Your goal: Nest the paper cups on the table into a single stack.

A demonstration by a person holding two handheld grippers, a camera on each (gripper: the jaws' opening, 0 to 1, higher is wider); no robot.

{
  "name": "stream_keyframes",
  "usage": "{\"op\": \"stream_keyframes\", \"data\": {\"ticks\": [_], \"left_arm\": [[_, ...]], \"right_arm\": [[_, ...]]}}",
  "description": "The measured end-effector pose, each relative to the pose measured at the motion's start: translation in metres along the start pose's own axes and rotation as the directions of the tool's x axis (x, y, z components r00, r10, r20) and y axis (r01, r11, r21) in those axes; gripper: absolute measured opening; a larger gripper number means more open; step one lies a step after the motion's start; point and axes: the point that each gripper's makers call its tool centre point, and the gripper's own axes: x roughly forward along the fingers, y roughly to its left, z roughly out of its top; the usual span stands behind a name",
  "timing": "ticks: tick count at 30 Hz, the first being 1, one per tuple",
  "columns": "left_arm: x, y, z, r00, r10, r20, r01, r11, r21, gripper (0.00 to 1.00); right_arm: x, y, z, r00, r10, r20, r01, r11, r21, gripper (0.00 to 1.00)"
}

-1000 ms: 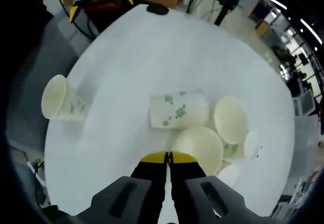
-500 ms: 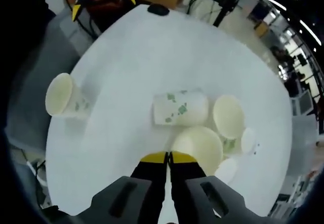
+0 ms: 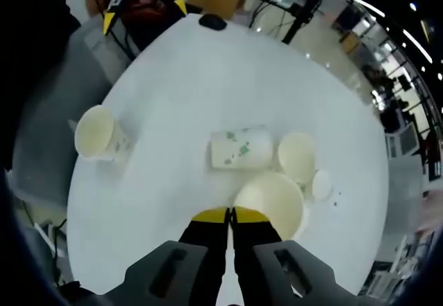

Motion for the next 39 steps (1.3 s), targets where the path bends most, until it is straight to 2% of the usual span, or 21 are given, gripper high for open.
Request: {"op": "stream_keyframes", "data": {"ticks": [6, 16, 17, 26, 31, 39], "left_arm": [[0.002, -0.003, 0.003, 1.000, -0.017, 0.000, 0.017, 1.000, 0.016, 0.98], [0.004, -0.006, 0.007, 1.000, -0.031, 0.003, 0.031, 0.999, 0.028, 0.98], [0.004, -0.006, 0.008, 1.000, -0.031, 0.004, 0.031, 0.999, 0.029, 0.98], [0.006, -0.007, 0.012, 0.999, -0.038, 0.010, 0.038, 0.999, 0.034, 0.98], [0.007, -0.007, 0.012, 0.999, -0.038, 0.011, 0.037, 0.999, 0.039, 0.98], [0.006, -0.011, 0.008, 0.999, -0.041, 0.002, 0.041, 0.998, 0.045, 0.97]], "right_arm": [[-0.015, 0.002, 0.005, 1.000, -0.025, 0.014, 0.025, 1.000, 0.002, 0.00], [-0.041, 0.006, 0.016, 0.999, -0.036, 0.025, 0.037, 0.998, -0.042, 0.00], [-0.052, 0.007, 0.022, 0.999, -0.034, 0.029, 0.035, 0.998, -0.048, 0.00], [-0.079, 0.009, 0.046, 0.998, -0.024, 0.058, 0.029, 0.995, -0.090, 0.00], [-0.100, 0.020, 0.062, 0.998, -0.001, 0.059, 0.009, 0.991, -0.134, 0.00], [-0.129, 0.042, 0.077, 0.998, 0.036, 0.041, -0.027, 0.978, -0.206, 0.00]]}}
